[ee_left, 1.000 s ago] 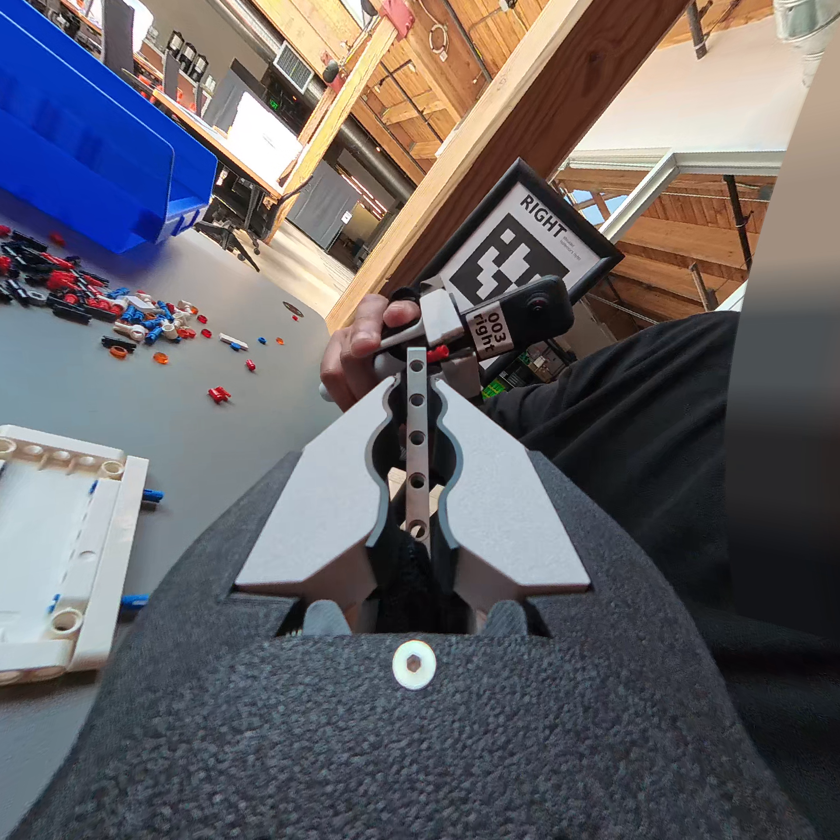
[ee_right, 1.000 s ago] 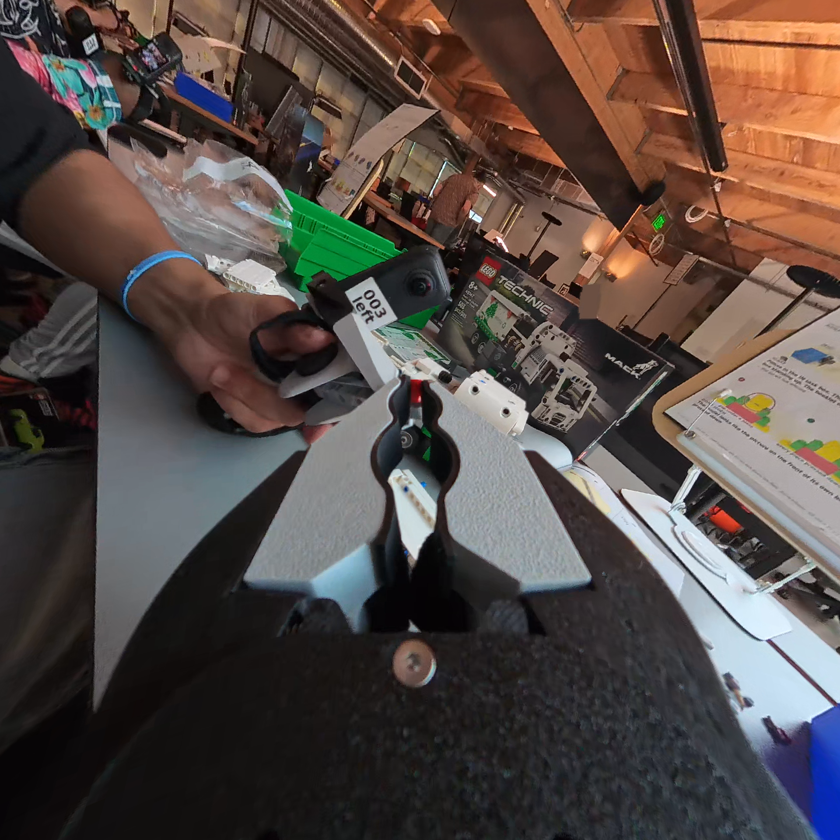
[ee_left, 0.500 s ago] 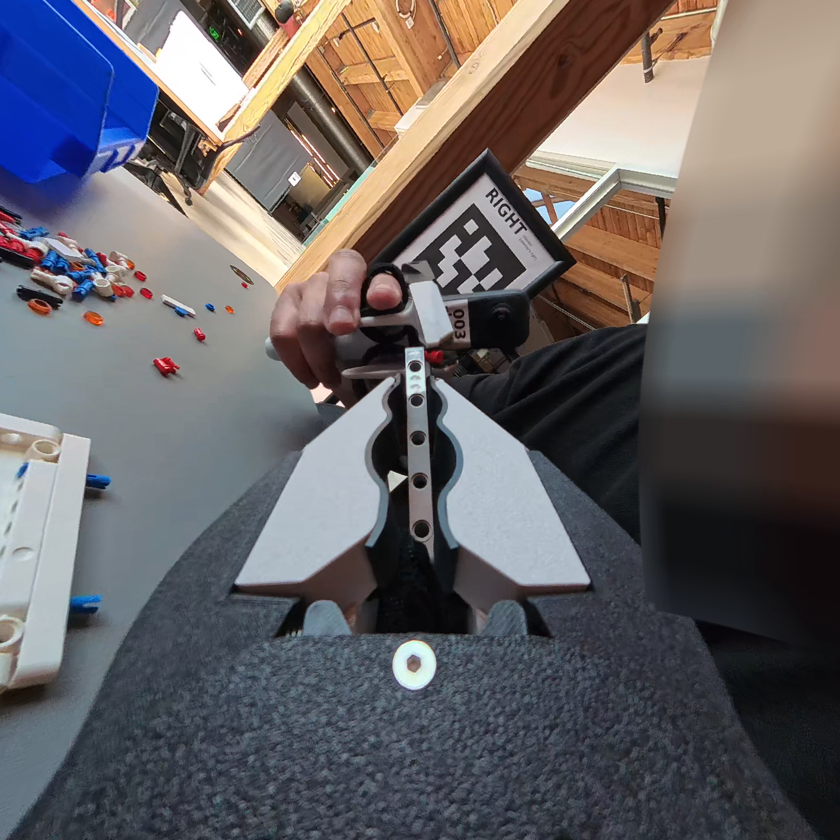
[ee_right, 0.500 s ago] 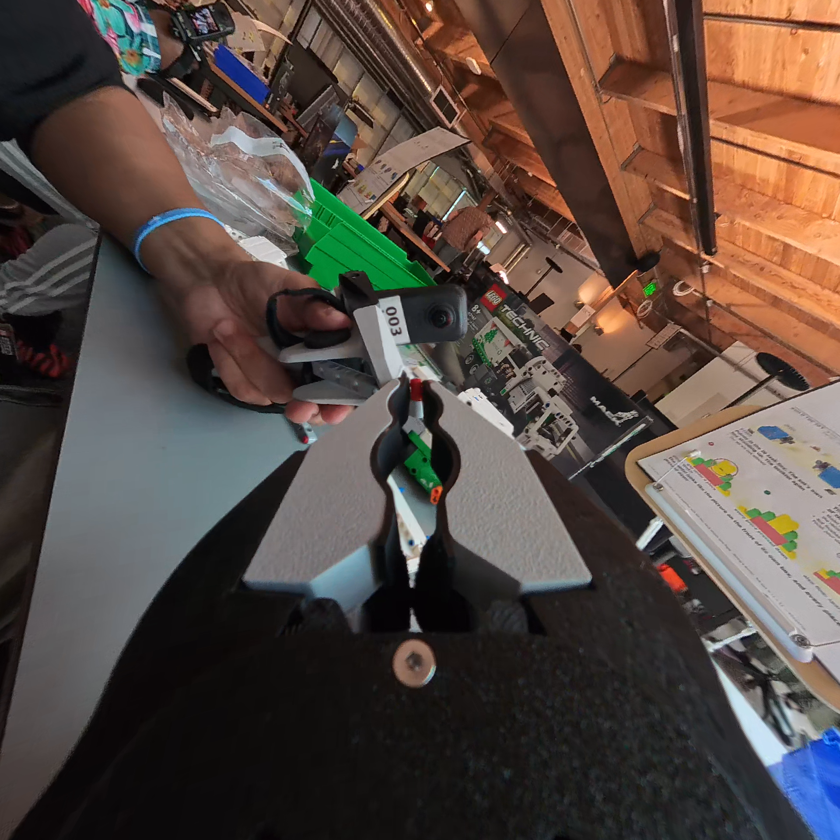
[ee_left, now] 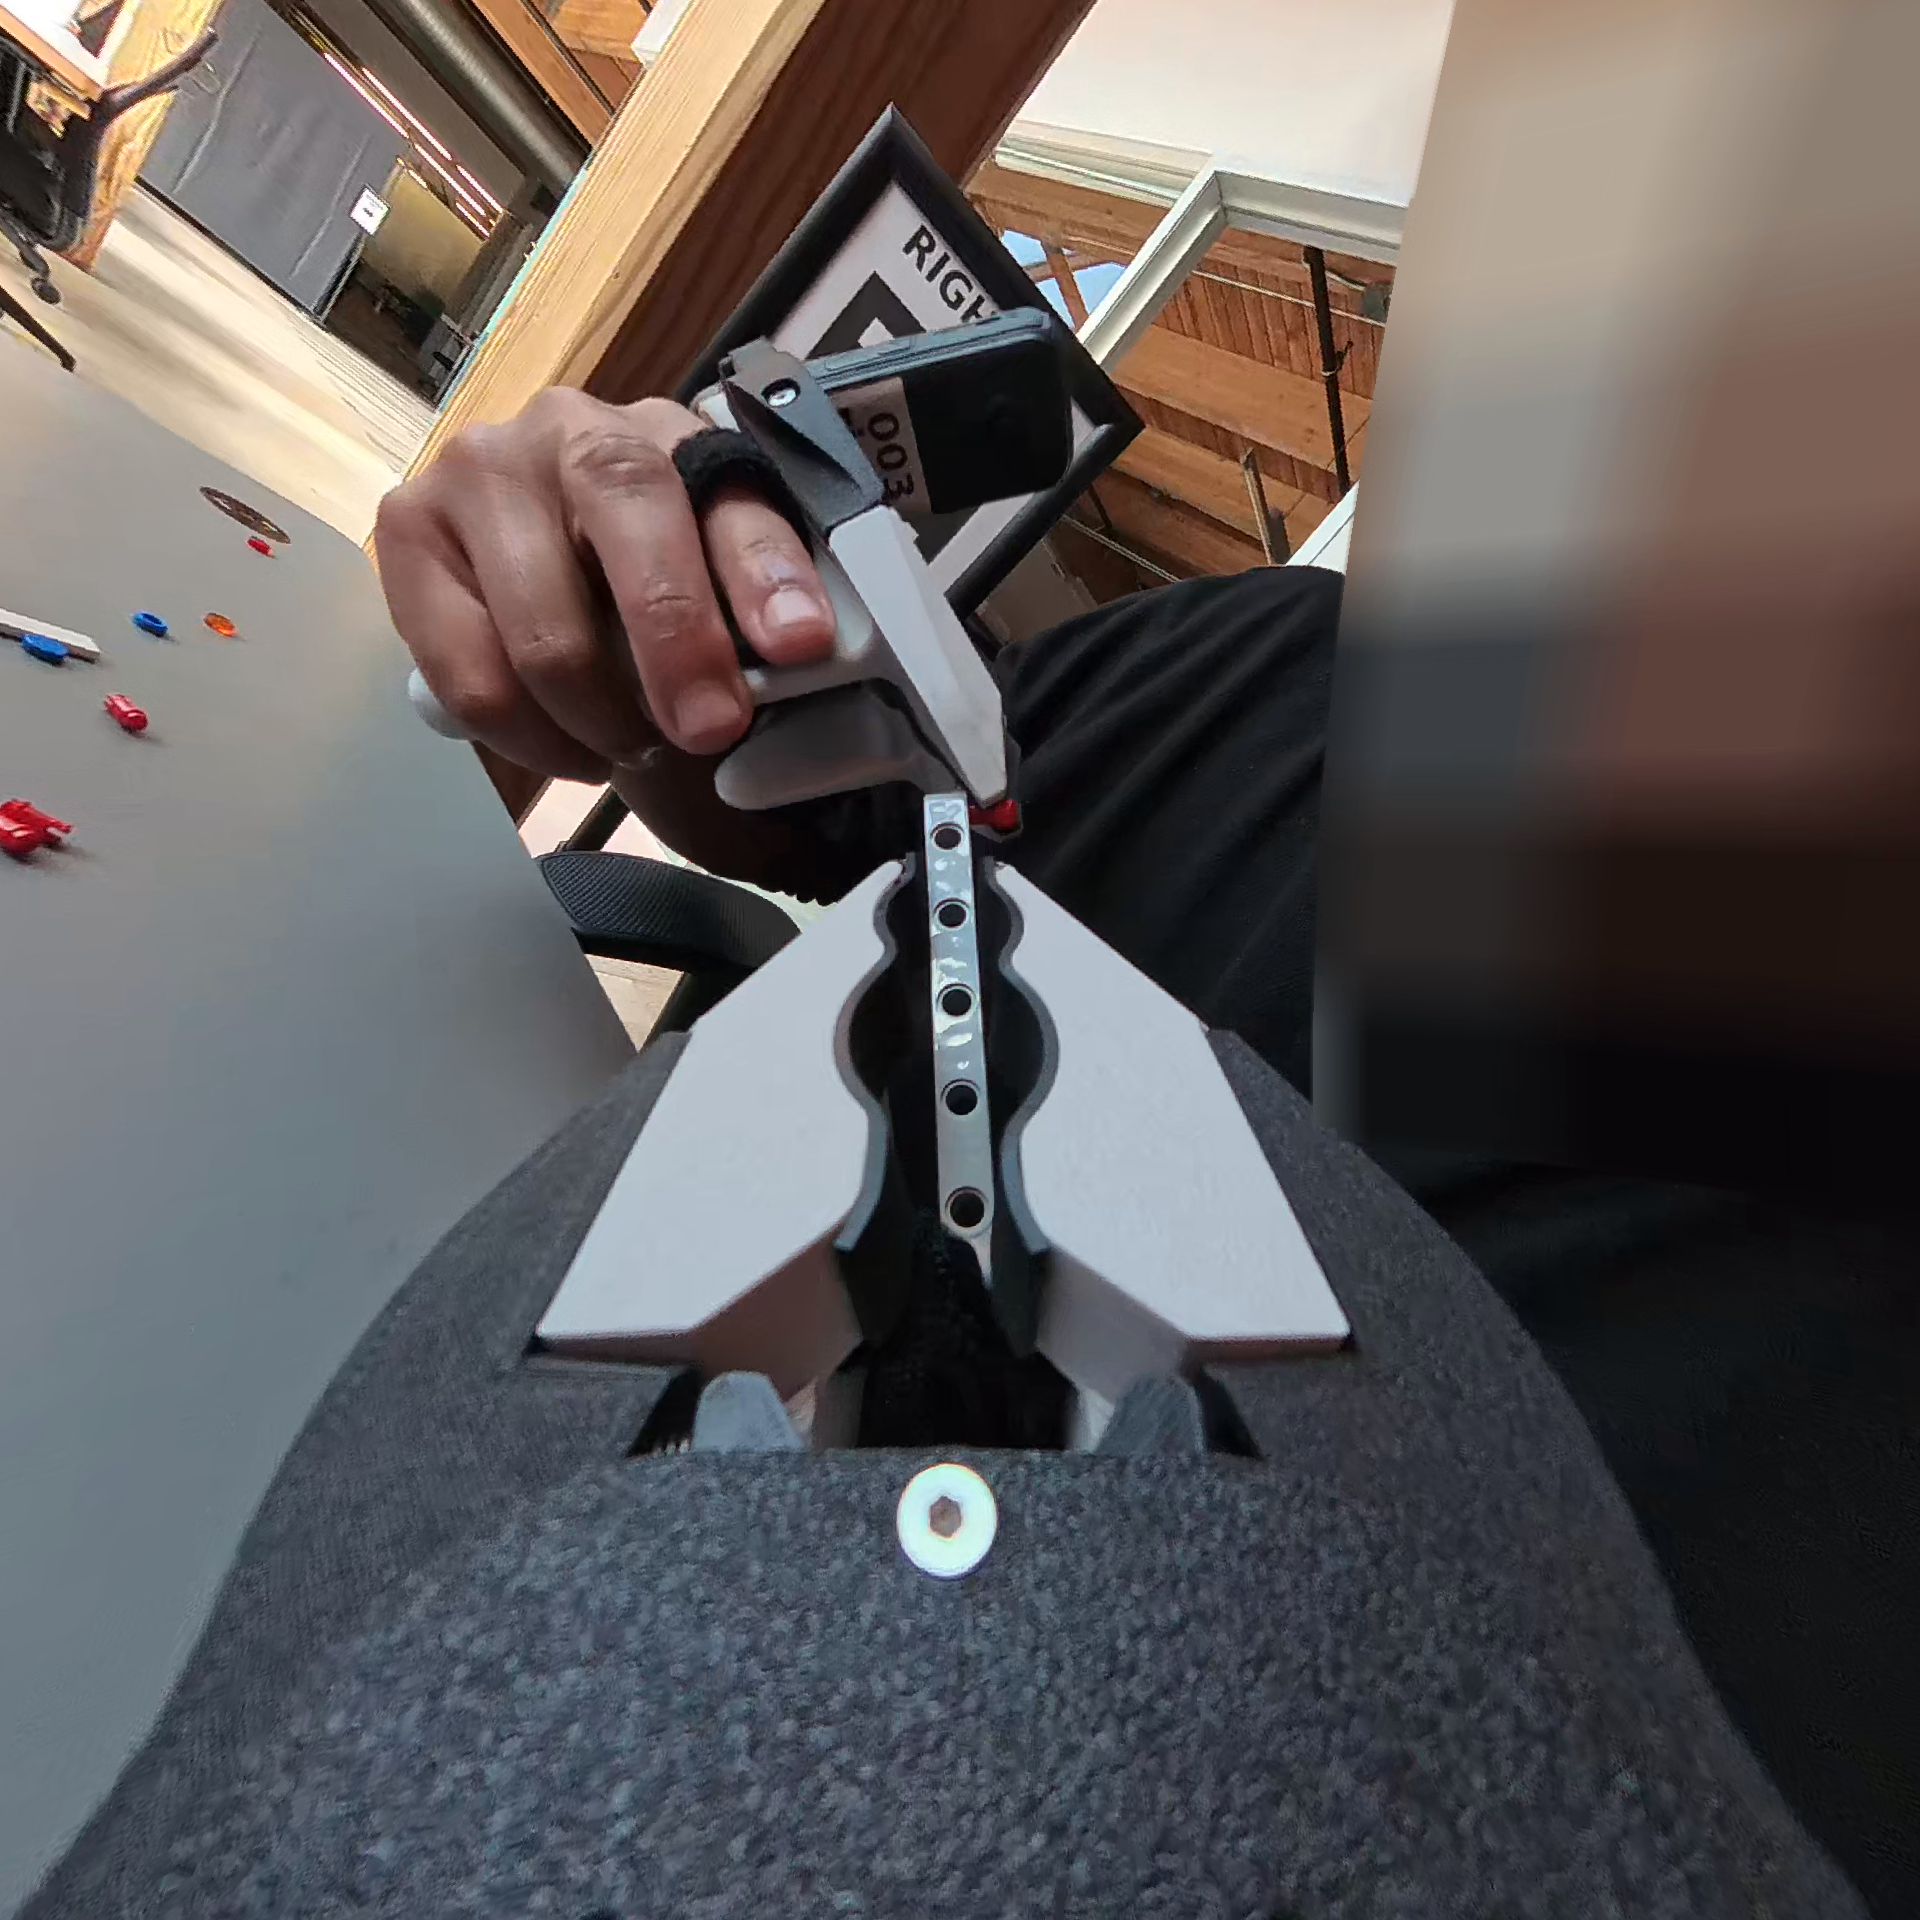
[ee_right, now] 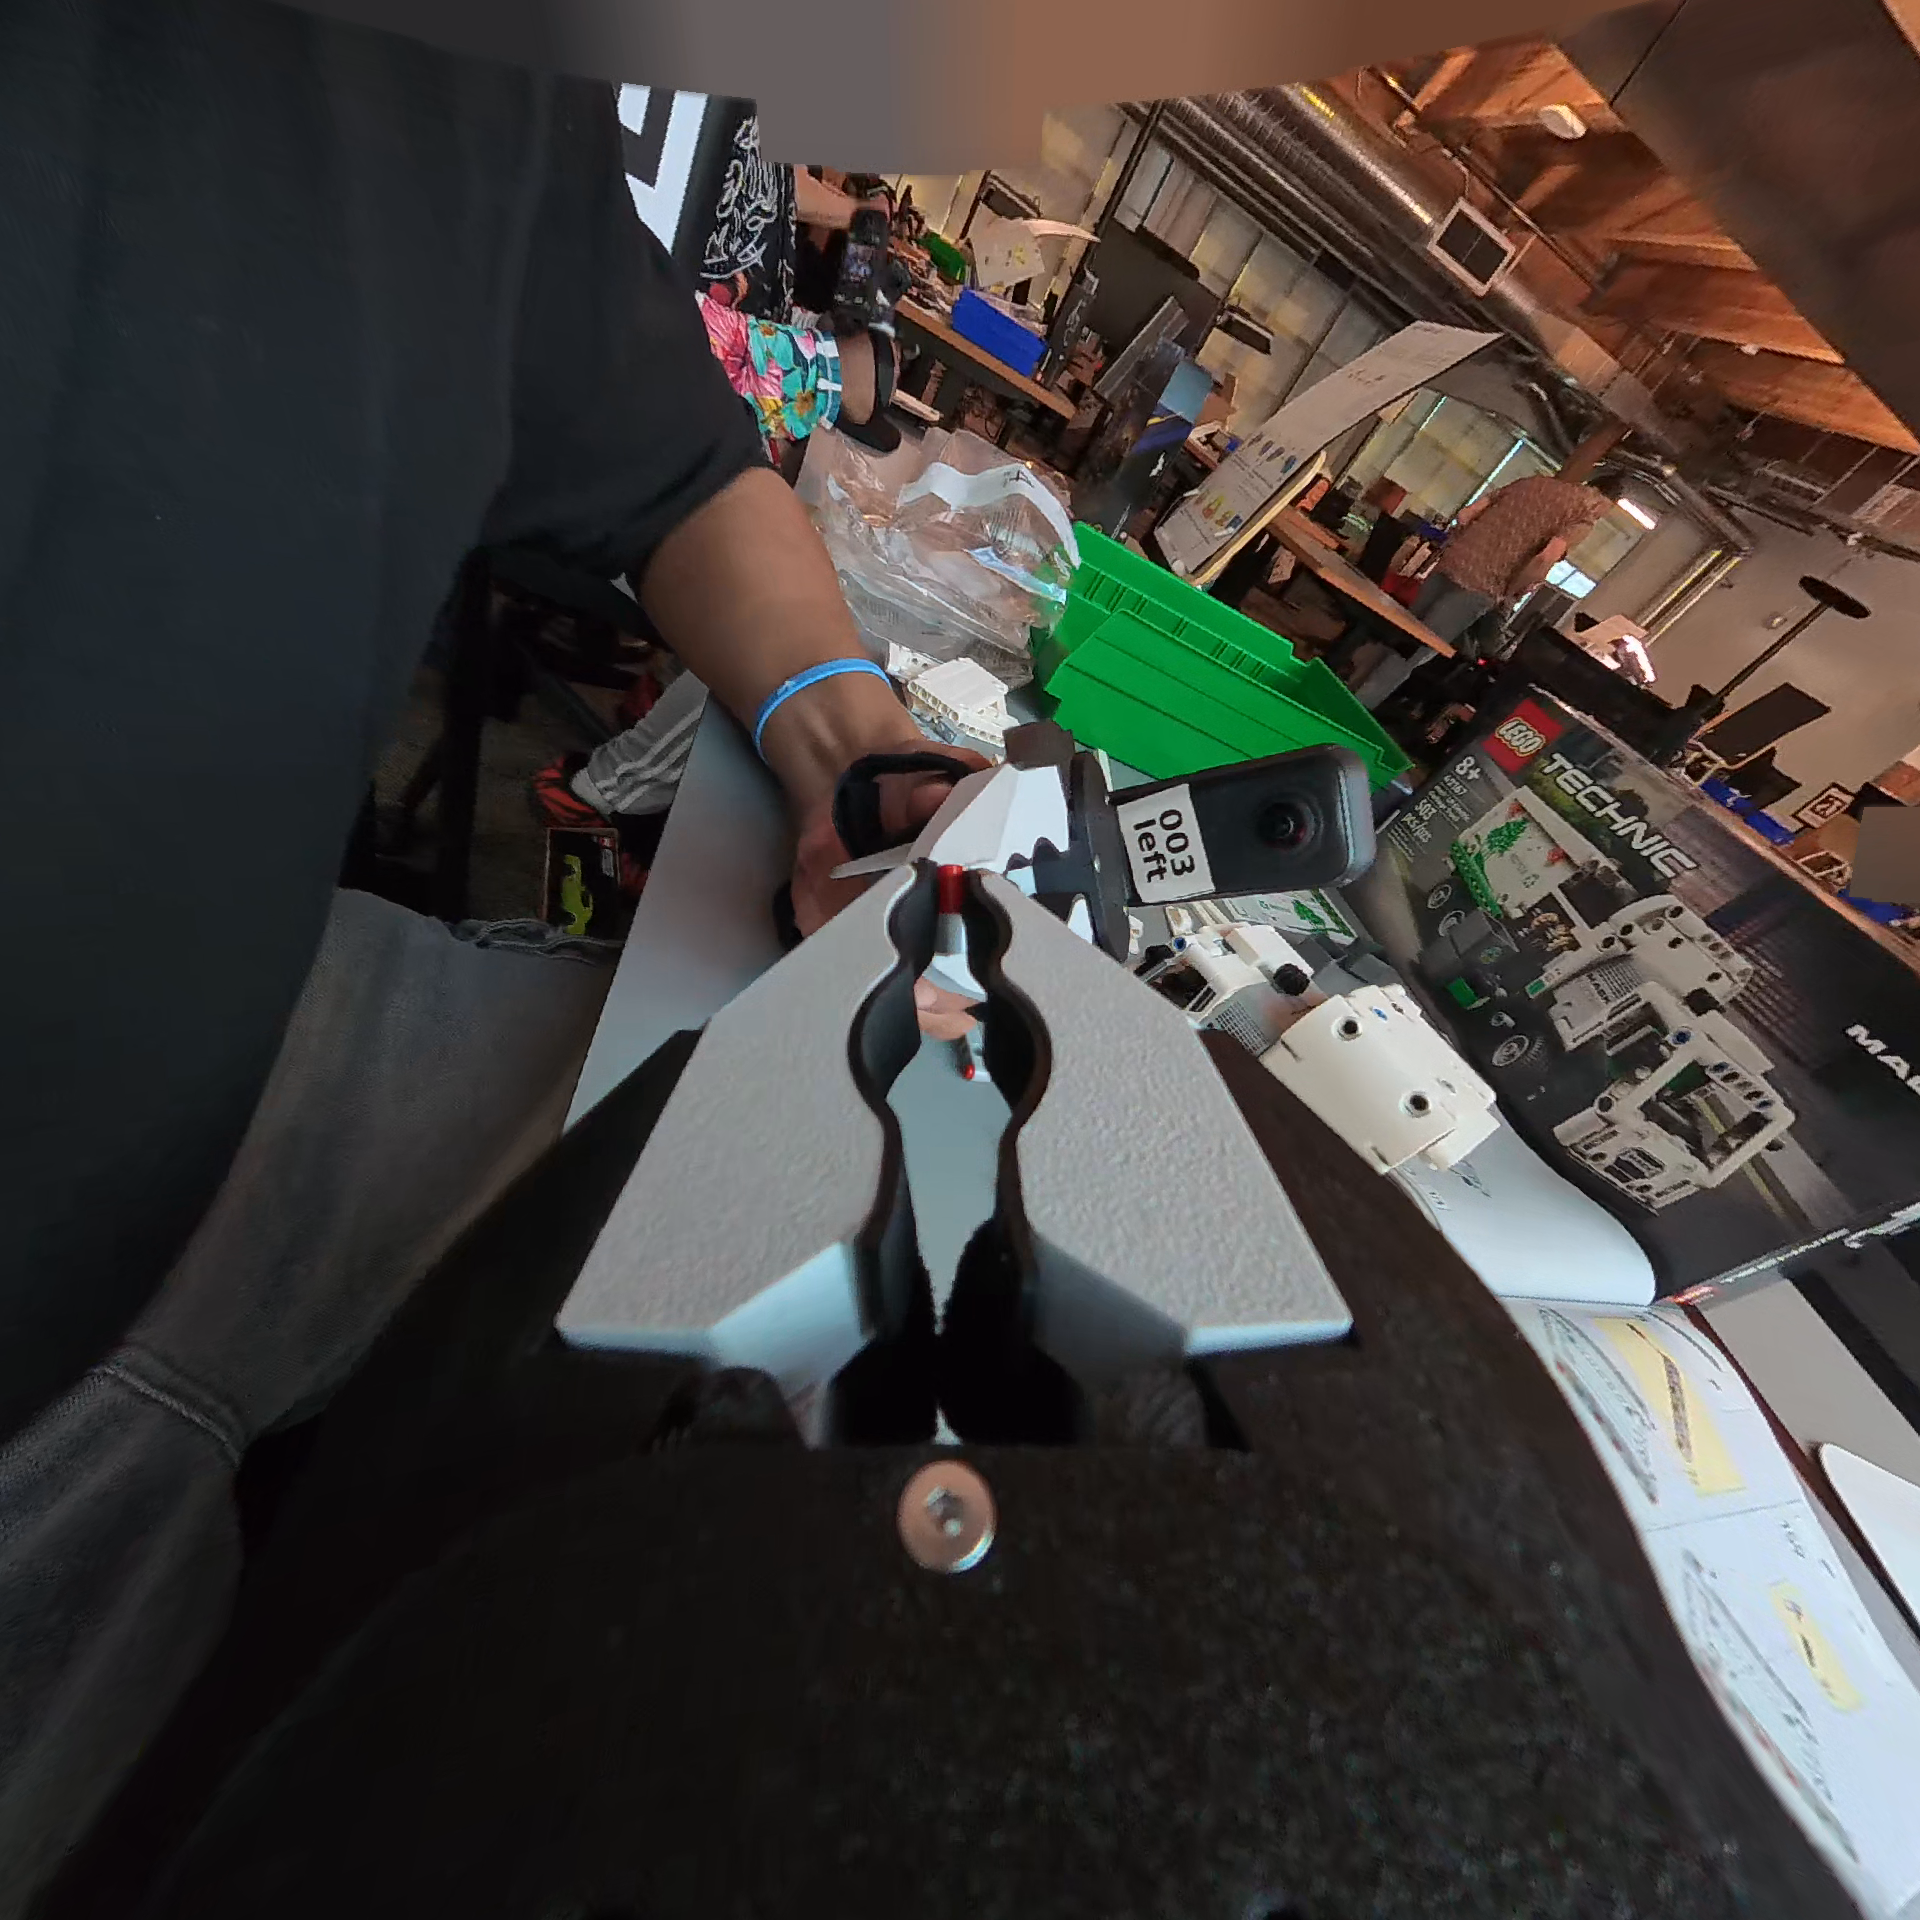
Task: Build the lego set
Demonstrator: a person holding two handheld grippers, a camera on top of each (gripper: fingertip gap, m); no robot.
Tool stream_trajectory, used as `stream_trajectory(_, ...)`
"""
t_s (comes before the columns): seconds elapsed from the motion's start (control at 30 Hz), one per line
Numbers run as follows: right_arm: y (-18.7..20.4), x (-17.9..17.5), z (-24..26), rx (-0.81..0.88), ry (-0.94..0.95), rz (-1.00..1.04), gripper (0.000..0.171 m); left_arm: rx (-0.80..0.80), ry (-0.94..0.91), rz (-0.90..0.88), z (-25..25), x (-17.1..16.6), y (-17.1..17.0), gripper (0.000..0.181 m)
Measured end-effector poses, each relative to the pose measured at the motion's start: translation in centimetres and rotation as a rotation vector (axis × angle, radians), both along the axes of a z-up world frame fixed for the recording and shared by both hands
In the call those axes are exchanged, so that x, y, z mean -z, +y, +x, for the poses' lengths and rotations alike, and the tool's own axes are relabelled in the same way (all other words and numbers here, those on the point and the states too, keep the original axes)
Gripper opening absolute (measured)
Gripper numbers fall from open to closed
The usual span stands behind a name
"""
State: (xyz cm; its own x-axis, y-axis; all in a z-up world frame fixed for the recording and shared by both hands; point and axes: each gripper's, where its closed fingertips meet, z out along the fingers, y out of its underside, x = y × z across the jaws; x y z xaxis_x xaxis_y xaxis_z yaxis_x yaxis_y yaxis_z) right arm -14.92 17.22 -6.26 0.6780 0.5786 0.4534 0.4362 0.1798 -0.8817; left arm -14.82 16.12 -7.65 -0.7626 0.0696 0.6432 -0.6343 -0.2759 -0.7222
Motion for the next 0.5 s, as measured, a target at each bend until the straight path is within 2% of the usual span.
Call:
stream_trajectory(0.23, 0.1, 0.2, 0.5, 0.011, 0.102, -0.007, 0.003, -0.025, 0.023, 0.013, 0.6, 0.3, 0.2, 0.006)
stream_trajectory(0.5, 0.3, 2.3, 2.4, 0.133, 0.063, -0.056, 0.003, -0.156, 0.045, 0.189, 2.4, 2.5, 0.3, 0.006)
